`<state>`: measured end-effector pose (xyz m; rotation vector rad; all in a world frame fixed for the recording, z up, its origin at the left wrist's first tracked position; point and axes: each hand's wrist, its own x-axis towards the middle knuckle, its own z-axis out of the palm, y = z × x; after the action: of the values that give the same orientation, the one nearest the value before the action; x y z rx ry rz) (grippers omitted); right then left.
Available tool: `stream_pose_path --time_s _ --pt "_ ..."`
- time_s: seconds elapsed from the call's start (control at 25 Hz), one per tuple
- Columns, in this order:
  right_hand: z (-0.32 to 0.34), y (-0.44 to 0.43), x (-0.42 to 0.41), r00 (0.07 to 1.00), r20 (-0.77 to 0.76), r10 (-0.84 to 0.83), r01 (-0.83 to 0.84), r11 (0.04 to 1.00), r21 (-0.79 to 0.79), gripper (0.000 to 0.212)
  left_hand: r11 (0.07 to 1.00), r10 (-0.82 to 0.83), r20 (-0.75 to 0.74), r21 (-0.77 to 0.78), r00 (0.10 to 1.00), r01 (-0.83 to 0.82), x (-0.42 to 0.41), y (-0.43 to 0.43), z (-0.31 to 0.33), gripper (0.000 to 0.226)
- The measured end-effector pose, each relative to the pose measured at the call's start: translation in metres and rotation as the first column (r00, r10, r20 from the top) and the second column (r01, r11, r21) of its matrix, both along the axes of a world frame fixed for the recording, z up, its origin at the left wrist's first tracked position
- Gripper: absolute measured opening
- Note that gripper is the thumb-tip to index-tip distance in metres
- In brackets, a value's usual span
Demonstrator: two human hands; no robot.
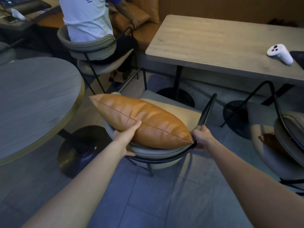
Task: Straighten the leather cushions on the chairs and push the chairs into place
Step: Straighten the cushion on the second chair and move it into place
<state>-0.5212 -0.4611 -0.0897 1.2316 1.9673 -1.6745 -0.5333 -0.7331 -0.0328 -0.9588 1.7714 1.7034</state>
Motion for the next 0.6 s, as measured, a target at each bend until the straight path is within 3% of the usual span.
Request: stream_pose_path --time_s 0.2,0.4,0.48,0.6 --pt "-0.042 0.036 0.000 0.983 -0.150 -0.110 0.124 0.988 0.090 0.128 1.000 0.020 0.071 0.006 0.997 -0.021 -0.012 0.053 -0.004 0.128" --pt "-0.023 -0.038 0.045 0.904 -0.254 -0.345 0.327 0.939 -0.110 0.070 1.000 0.002 0.084 0.014 0.996 -0.003 -0.017 0.055 -0.002 0.130" --pt "-0.024 -0.072 0.057 0.872 -0.224 -0.435 0.394 0.896 -0.206 0.075 0.999 0.012 0.069 0.029 0.998 -0.014 -0.015 0.047 -0.003 0.130" --pt "-0.023 -0.121 0.058 0.877 -0.107 -0.469 0.421 0.855 -0.302 0.108 0.995 0.096 -0.043 0.021 0.994 -0.095 -0.018 0.021 -0.006 0.123"
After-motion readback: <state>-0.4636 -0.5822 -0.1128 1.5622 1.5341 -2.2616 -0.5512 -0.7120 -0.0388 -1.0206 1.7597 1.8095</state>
